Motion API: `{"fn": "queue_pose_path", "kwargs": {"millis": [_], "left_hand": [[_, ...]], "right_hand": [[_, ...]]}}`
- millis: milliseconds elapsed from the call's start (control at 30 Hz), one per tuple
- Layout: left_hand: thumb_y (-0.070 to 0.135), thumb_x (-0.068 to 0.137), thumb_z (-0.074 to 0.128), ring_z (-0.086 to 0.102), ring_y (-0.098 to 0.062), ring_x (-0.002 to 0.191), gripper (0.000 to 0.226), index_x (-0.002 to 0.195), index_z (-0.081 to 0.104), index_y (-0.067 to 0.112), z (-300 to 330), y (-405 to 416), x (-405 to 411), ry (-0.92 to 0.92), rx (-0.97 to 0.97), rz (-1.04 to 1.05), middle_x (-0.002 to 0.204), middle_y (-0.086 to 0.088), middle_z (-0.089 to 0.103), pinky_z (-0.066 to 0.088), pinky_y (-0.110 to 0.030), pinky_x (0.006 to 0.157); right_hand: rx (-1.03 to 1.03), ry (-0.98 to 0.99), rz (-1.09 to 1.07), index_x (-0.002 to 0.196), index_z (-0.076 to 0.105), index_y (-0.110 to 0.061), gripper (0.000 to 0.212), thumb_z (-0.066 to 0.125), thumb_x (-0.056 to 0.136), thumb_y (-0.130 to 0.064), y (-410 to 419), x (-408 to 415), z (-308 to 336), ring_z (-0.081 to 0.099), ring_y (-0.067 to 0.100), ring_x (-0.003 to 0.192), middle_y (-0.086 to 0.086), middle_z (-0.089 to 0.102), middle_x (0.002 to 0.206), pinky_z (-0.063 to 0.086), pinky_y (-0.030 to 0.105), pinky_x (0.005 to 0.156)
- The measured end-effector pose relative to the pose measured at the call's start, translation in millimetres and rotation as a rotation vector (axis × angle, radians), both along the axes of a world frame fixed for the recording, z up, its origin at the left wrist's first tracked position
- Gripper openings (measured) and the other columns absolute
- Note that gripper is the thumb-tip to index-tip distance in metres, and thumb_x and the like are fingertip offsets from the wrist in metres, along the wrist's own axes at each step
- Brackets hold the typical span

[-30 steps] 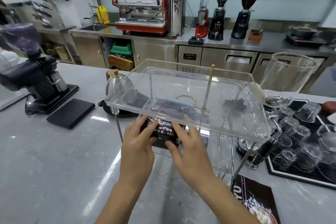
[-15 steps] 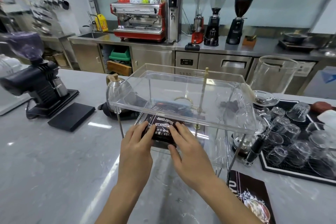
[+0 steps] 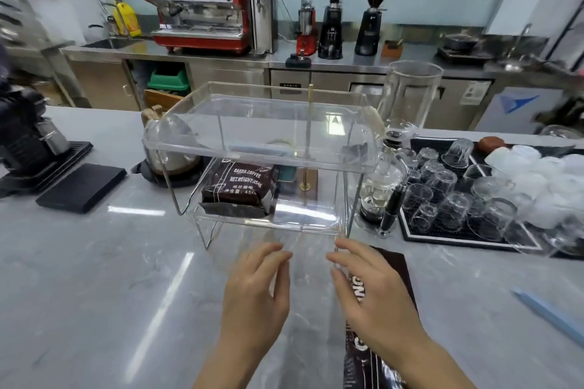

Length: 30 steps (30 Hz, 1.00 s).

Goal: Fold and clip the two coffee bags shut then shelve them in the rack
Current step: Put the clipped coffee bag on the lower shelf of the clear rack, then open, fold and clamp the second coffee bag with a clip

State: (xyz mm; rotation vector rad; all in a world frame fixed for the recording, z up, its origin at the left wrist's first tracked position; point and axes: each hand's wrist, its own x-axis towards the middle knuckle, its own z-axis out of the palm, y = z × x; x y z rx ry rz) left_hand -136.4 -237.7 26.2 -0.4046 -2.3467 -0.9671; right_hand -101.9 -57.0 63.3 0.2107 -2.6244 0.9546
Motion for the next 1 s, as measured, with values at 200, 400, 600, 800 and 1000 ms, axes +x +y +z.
{"fn": "queue_pose_path", "kwargs": {"millis": [200,400,600,800,1000], "left_hand": [[0.018,0.082,0.065,0.057,0.015,0.089,0.011,0.086,0.074,0.022,-12.3,31.8,27.7,-0.243,0.144,-0.109,0.088,0.017,0.070,0.042,-0.004,0.080],[0.022,0.088,0.057,0.055,0.002,0.075,0.013,0.079,0.067,0.026,-36.0,48.9,47.9,-0.417,0.021,-0.176,0.077,0.017,0.066,0.038,-0.008,0.069],[0.024,0.097,0.052,0.060,-0.002,0.076,0.020,0.081,0.065,0.024,-45.3,63.4,63.2,-0.562,0.056,-0.240,0.079,0.010,0.067,0.048,-0.019,0.069],[0.030,0.093,0.061,0.067,0.003,0.092,0.020,0.112,0.055,0.034,-45.0,79.0,83.2,-0.863,0.408,-0.251,0.110,0.012,0.067,0.055,-0.016,0.077],[0.034,0.095,0.057,0.061,0.001,0.109,0.040,0.133,0.046,0.038,-49.8,92.4,103.1,-0.753,0.320,-0.300,0.122,0.020,0.062,0.052,-0.029,0.091]], "right_hand": [[-0.142,-0.101,-0.203,0.104,0.073,-0.028,0.020,0.066,0.088,-0.017,44.7,32.2,-16.4,0.054,-0.007,0.114,-0.017,0.063,0.116,0.029,-0.005,0.096],[-0.269,-0.173,-0.400,0.095,0.074,-0.023,0.022,0.066,0.086,-0.005,73.9,66.9,-44.0,0.053,-0.018,0.102,-0.023,0.063,0.102,0.030,-0.010,0.083],[-0.426,-0.322,-0.493,0.105,0.062,-0.034,0.024,0.062,0.091,-0.015,76.3,90.1,-67.6,0.062,-0.001,0.094,-0.026,0.062,0.097,0.045,0.013,0.078],[-0.600,-0.416,-0.482,0.117,0.055,-0.028,0.025,0.057,0.094,-0.018,57.5,98.2,-74.6,0.063,-0.017,0.086,-0.023,0.063,0.103,0.047,0.002,0.064],[-0.564,-0.405,-0.495,0.131,0.047,-0.036,0.037,0.053,0.095,-0.030,37.9,106.0,-87.0,0.057,-0.012,0.104,-0.024,0.061,0.118,0.044,0.006,0.078]]}}
